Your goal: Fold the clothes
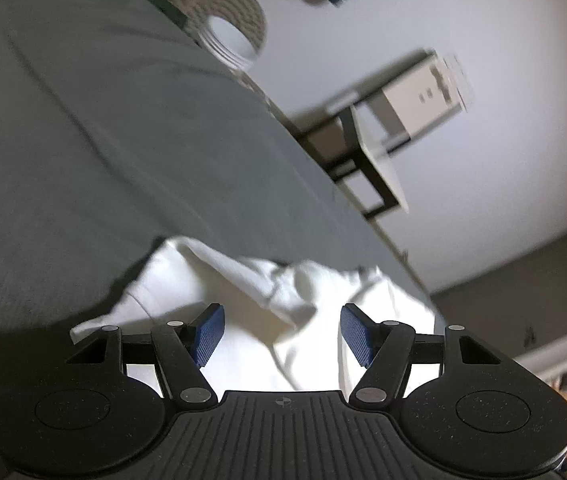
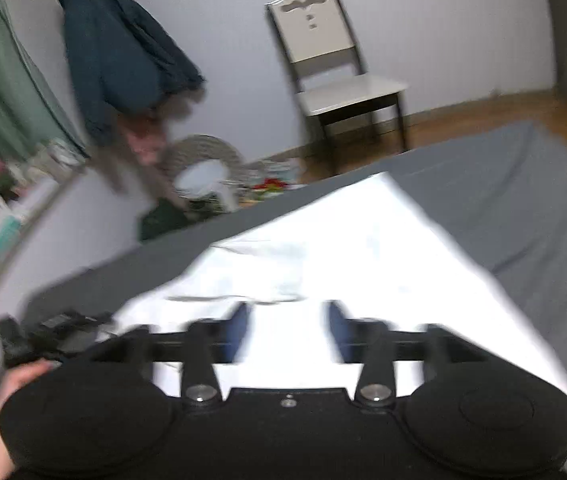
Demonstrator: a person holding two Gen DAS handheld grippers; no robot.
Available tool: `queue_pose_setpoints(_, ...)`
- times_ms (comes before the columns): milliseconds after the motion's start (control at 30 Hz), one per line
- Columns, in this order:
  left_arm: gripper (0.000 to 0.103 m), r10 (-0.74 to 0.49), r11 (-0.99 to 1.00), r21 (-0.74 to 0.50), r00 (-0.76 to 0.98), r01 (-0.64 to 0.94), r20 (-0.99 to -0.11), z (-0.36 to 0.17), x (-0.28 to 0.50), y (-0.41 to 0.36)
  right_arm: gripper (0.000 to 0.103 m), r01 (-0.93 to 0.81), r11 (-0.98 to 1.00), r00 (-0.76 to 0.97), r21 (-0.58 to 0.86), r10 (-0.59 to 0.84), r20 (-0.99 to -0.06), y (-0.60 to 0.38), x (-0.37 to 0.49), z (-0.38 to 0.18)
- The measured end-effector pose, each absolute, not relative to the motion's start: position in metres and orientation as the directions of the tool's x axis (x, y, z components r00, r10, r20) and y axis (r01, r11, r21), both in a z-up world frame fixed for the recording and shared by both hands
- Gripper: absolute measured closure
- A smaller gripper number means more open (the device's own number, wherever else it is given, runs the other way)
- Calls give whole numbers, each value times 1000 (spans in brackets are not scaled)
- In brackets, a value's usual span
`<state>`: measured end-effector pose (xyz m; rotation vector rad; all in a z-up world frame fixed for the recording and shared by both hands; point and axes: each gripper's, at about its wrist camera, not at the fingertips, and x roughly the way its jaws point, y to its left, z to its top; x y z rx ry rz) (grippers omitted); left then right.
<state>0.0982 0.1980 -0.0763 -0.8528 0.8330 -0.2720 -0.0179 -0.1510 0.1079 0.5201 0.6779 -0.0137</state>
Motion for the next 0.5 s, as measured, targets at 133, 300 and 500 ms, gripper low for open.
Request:
queue_pose_setpoints(133, 38, -509, 648, -751, 663, -124, -549, -82, 100, 193, 48, 232, 758, 768, 609, 242, -593, -156, 37, 60)
queue_pose_setpoints(300, 38, -493, 661, -739, 667, -130, -559, -83, 103, 190, 55, 400, 505, 754, 765, 293, -588, -183, 71, -2)
queue_pose_setpoints(500, 38, -497, 675, -733, 682, -86, -537, -80, 110, 185, 55, 460, 439, 762, 772, 251, -597, -186, 86, -31)
